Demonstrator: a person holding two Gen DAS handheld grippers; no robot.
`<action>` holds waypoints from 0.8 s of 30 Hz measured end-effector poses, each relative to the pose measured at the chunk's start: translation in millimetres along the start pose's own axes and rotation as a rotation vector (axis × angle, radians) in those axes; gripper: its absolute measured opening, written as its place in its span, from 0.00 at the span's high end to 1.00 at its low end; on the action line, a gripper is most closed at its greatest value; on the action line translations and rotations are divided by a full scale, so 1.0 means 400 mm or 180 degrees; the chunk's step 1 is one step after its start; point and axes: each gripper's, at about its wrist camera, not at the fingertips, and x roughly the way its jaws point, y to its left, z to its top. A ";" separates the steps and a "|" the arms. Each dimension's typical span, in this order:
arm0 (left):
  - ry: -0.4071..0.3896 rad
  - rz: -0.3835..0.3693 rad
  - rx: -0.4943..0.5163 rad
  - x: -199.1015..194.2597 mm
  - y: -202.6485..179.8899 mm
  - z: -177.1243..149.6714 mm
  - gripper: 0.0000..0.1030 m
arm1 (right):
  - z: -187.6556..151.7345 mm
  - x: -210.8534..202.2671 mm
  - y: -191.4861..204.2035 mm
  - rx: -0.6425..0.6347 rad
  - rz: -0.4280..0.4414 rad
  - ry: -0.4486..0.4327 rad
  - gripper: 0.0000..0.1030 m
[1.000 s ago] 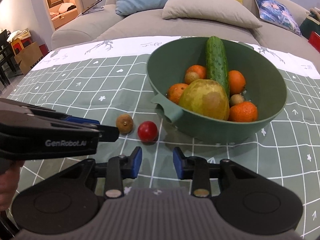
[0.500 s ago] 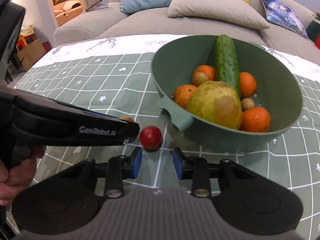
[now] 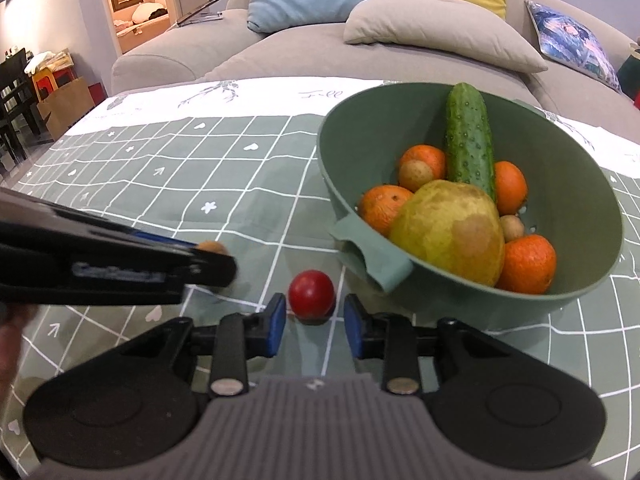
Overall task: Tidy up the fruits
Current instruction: 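Grasp the brown fruit with the left tool while the right tool grasps the red plum, then lift and carry the brown fruit and red plum over the colander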
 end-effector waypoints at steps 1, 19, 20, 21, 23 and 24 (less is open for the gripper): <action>0.0003 0.0010 -0.0003 -0.003 0.001 -0.001 0.72 | -0.001 0.001 0.000 -0.0002 0.0002 0.0001 0.75; -0.0038 0.0042 0.0088 -0.072 -0.030 -0.022 0.72 | -0.010 -0.037 0.009 -0.0099 0.0114 -0.0006 0.80; -0.0044 0.0045 0.0096 -0.080 -0.034 -0.025 0.72 | -0.012 -0.047 0.010 -0.0104 0.0136 0.0005 0.80; -0.0052 0.0041 0.0101 -0.087 -0.037 -0.028 0.72 | -0.014 -0.058 0.012 -0.0112 0.0156 0.0012 0.80; -0.0066 0.0019 0.0103 -0.102 -0.042 -0.032 0.72 | -0.018 -0.082 0.015 -0.0132 0.0179 0.0011 0.80; -0.0071 0.0010 0.0102 -0.109 -0.045 -0.034 0.72 | -0.018 -0.095 0.016 -0.0138 0.0188 0.0009 0.80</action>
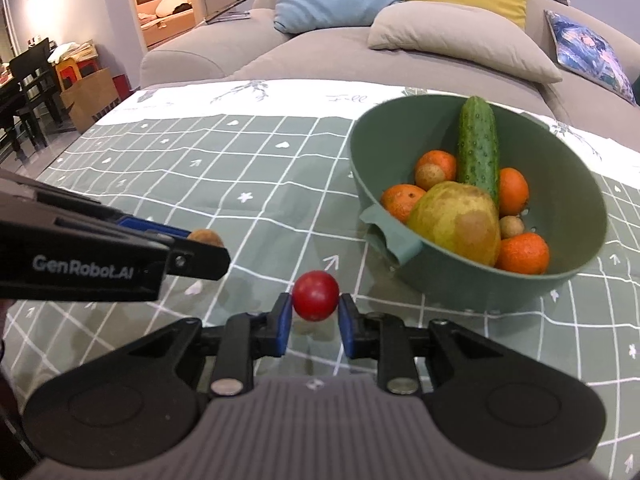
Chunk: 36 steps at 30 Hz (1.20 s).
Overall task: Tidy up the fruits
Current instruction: 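Lift and carry the brown fruit and red plum over the colander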
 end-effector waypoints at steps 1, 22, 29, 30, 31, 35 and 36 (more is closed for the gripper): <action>-0.0005 -0.0008 -0.0001 -0.008 -0.005 -0.001 0.72 | 0.000 -0.014 0.002 -0.0003 0.0013 -0.0001 0.80; -0.0181 -0.0394 0.0317 -0.034 -0.163 0.146 0.72 | 0.044 -0.239 -0.153 -0.0373 -0.0153 -0.0128 0.80; -0.0031 -0.0392 0.0394 0.042 -0.179 0.215 0.72 | 0.128 -0.206 -0.231 -0.0613 -0.0237 -0.0038 0.80; -0.0001 -0.0398 0.0389 0.053 -0.177 0.223 0.72 | 0.140 -0.196 -0.241 -0.0659 -0.0254 -0.0021 0.80; 0.0029 -0.0391 0.0394 0.065 -0.176 0.231 0.72 | 0.151 -0.188 -0.248 -0.0696 -0.0266 -0.0003 0.81; 0.0118 -0.0308 0.0470 0.112 -0.178 0.259 0.72 | 0.195 -0.138 -0.282 -0.0809 -0.0260 0.0117 0.80; 0.0143 -0.0287 0.0479 0.124 -0.179 0.266 0.72 | 0.205 -0.124 -0.289 -0.0822 -0.0256 0.0152 0.80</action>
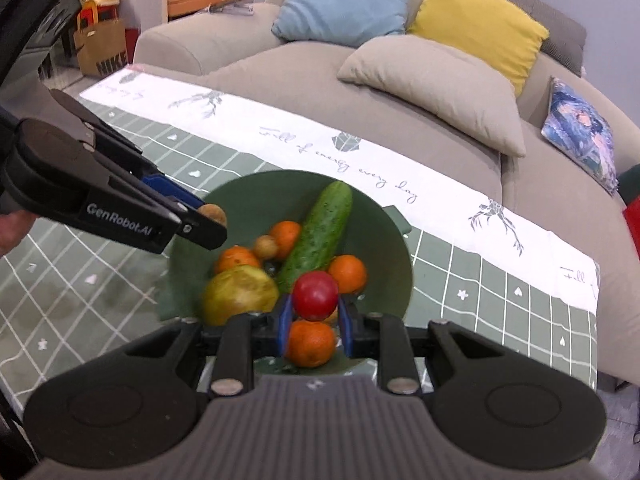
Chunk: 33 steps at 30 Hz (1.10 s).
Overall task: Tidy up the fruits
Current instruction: 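Lift and carry the brown fruit and red plum over the colander, then open both tools to release the brown fruit and plum into the colander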
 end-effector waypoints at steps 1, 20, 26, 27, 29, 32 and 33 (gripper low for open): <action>0.0025 0.0019 0.0006 0.012 0.002 0.006 0.72 | 0.008 0.015 -0.009 -0.0012 0.0012 0.0037 0.80; 0.0312 0.0062 0.0166 0.136 0.007 0.028 0.72 | 0.033 0.215 -0.044 0.0002 0.0301 0.0560 0.80; 0.0316 0.0064 0.0196 0.139 0.006 0.024 0.72 | 0.027 0.236 -0.041 0.0016 0.0322 0.0616 0.80; 0.0319 0.0065 0.0197 0.139 0.006 0.024 0.72 | 0.026 0.237 -0.041 0.0020 0.0324 0.0615 0.80; 0.0322 0.0080 0.0210 0.139 0.005 0.026 0.69 | 0.026 0.237 -0.044 0.0054 0.0325 0.0602 0.80; 0.0317 0.0130 0.0236 0.137 0.001 0.025 0.65 | 0.027 0.236 -0.047 0.0088 0.0344 0.0597 0.76; 0.0314 0.0138 0.0237 0.135 0.001 0.025 0.63 | 0.029 0.235 -0.047 0.0086 0.0355 0.0602 0.74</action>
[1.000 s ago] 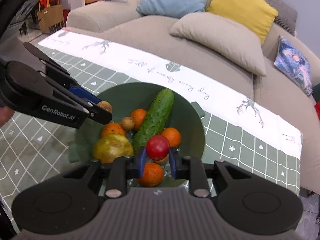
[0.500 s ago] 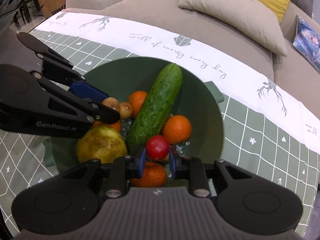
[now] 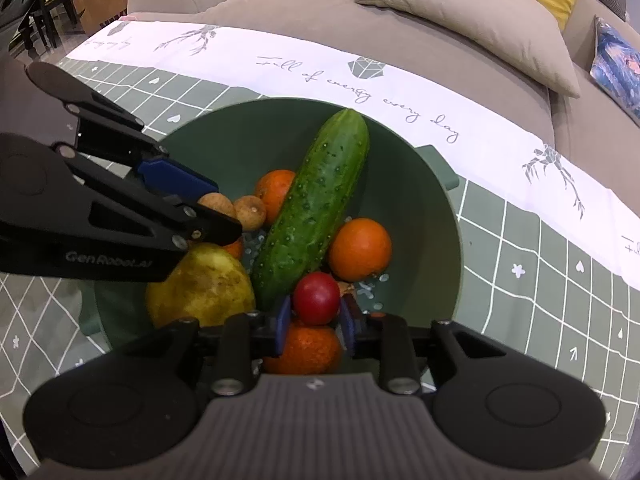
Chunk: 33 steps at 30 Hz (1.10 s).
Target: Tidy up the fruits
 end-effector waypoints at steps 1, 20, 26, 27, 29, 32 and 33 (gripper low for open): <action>0.0000 0.0008 -0.0005 -0.004 0.001 0.000 0.62 | 0.002 -0.003 0.001 -0.0007 0.0002 -0.0001 0.69; -0.1121 0.0528 -0.0046 -0.442 0.015 -0.047 0.30 | 0.053 -0.365 0.093 0.0197 -0.0353 -0.0860 0.30; -0.1512 0.0888 -0.0214 -0.566 0.012 -0.118 0.15 | 0.016 -0.488 0.159 0.0437 -0.0362 -0.1247 0.17; -0.1586 0.0940 -0.0241 -0.582 0.011 -0.130 0.14 | 0.004 -0.505 0.174 0.0479 -0.0373 -0.1316 0.14; -0.1745 0.1043 -0.0264 -0.611 0.002 -0.163 0.14 | -0.026 -0.533 0.205 0.0547 -0.0381 -0.1475 0.12; -0.1846 0.1240 -0.0292 -0.642 -0.012 -0.204 0.13 | -0.073 -0.557 0.251 0.0666 -0.0469 -0.1599 0.12; -0.1865 0.1280 -0.0300 -0.651 -0.013 -0.216 0.13 | -0.090 -0.564 0.270 0.0707 -0.0508 -0.1650 0.12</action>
